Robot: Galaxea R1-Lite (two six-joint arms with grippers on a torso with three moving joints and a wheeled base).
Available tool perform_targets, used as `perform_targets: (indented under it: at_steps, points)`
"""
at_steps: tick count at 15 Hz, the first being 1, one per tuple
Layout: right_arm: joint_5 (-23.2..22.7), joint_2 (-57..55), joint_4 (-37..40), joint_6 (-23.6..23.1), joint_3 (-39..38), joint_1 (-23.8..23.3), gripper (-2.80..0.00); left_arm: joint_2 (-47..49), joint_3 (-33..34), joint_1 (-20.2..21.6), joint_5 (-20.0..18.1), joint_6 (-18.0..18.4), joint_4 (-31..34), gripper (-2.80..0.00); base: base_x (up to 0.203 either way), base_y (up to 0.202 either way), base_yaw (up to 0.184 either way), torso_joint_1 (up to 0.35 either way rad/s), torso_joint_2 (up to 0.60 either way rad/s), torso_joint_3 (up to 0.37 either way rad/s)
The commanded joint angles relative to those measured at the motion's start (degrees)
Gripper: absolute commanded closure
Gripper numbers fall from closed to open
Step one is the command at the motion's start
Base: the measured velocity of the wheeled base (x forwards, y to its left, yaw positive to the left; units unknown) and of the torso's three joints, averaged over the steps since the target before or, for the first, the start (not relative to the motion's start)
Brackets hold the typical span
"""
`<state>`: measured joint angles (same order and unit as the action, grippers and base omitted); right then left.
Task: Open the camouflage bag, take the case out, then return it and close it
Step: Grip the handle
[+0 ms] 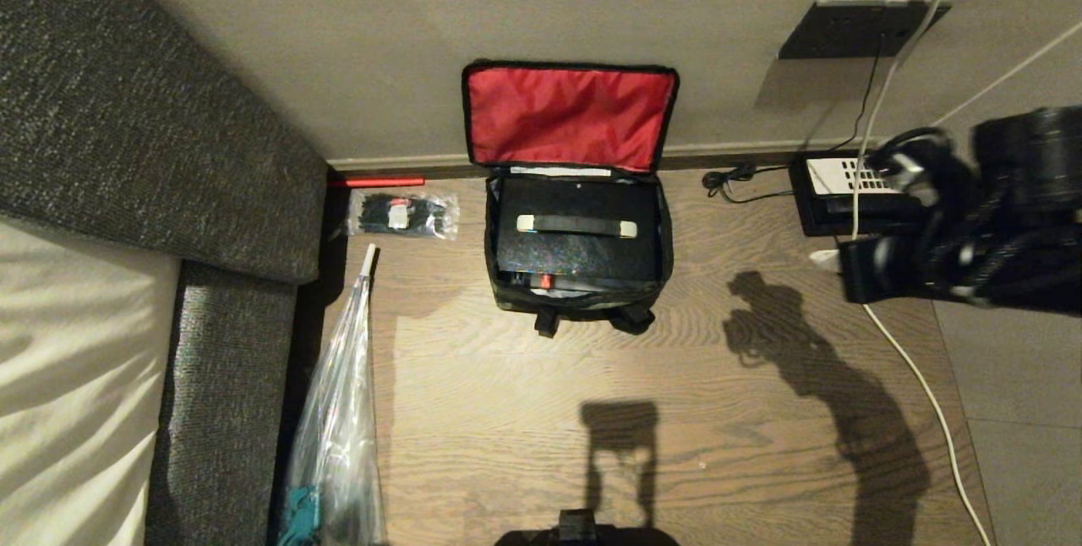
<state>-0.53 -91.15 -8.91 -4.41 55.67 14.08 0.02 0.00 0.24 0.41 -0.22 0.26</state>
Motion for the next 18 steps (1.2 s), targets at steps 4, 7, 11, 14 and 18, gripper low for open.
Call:
perform_targets:
  at_steps: [4, 7, 11, 14, 18]
  points:
    - [4.5, -33.7, -41.8, -2.8, 2.7, 16.2, 0.00, -0.1, 0.2, 0.0, 0.0, 0.0, 0.0, 0.00, 0.000, 0.000, 0.000, 0.000, 0.00, 0.000]
    - [6.8, -36.5, -46.1, -11.3, 6.0, 17.5, -2.80, -0.1, 0.2, 0.0, 0.0, 0.0, 0.0, 0.00, 0.000, 0.000, 0.000, 0.000, 0.00, 0.000]
    - [11.5, -36.7, -48.0, -18.2, 4.2, 19.8, -2.80, -0.1, 0.2, 0.0, 0.0, 0.0, 0.0, 0.00, 0.000, 0.000, 0.000, 0.000, 0.00, 0.000]
    - [17.6, -35.2, -47.9, -21.9, 2.3, 21.0, -2.80, 0.0, 0.2, 0.0, 0.0, 0.0, 0.0, 0.00, 0.000, 0.000, 0.000, 0.000, 0.00, 0.000]
    - [20.5, -34.1, -47.4, -25.5, 0.1, 22.4, -2.80, 0.0, 0.2, 0.0, 0.0, 0.0, 0.0, 0.00, 0.000, 0.000, 0.000, 0.000, 0.00, 0.000]
